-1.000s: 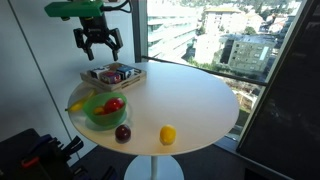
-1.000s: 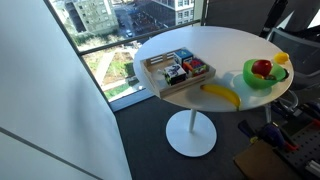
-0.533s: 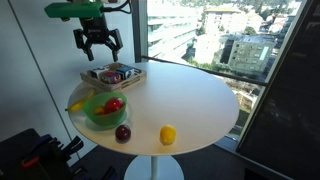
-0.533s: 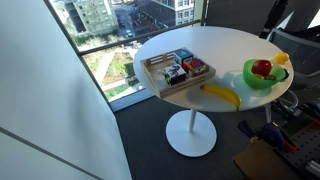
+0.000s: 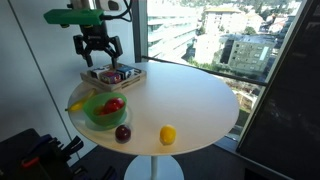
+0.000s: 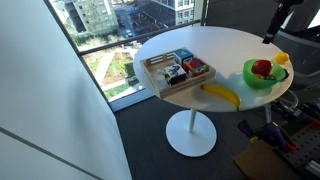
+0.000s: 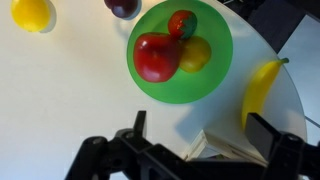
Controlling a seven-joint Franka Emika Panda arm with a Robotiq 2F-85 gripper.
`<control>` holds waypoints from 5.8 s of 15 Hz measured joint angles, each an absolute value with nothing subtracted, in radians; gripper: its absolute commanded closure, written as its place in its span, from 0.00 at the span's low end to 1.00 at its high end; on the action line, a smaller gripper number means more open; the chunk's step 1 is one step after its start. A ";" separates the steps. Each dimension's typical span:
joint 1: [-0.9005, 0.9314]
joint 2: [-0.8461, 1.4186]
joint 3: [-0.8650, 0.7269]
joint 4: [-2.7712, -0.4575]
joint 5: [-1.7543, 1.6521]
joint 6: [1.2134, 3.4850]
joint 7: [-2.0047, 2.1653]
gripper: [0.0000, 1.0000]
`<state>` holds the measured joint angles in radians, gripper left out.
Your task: Pick up the brown round object and put it in the green bowl
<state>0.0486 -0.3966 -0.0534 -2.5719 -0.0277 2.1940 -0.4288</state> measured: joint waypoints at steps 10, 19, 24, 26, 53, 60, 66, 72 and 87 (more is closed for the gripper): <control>-0.001 -0.395 -0.079 -2.650 -0.072 2.206 -0.425 0.00; -0.066 -0.394 -0.138 -2.716 -0.096 2.268 -0.425 0.00; -0.131 -0.383 -0.175 -2.730 -0.112 2.295 -0.415 0.00; -0.153 -0.374 -0.189 -2.731 -0.113 2.303 -0.411 0.00; -0.262 -0.183 -0.212 -2.630 -0.131 2.360 0.085 0.00; -0.261 -0.181 -0.212 -2.631 -0.131 2.360 0.085 0.00; -0.261 -0.169 -0.208 -2.635 -0.131 2.361 0.095 0.00; -0.258 -0.135 -0.191 -2.638 -0.134 2.376 0.100 0.00; -0.237 -0.086 -0.186 -2.715 -0.136 2.564 0.093 0.00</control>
<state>-0.2373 -0.0855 -0.1861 -2.7149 -0.1355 2.5636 0.0925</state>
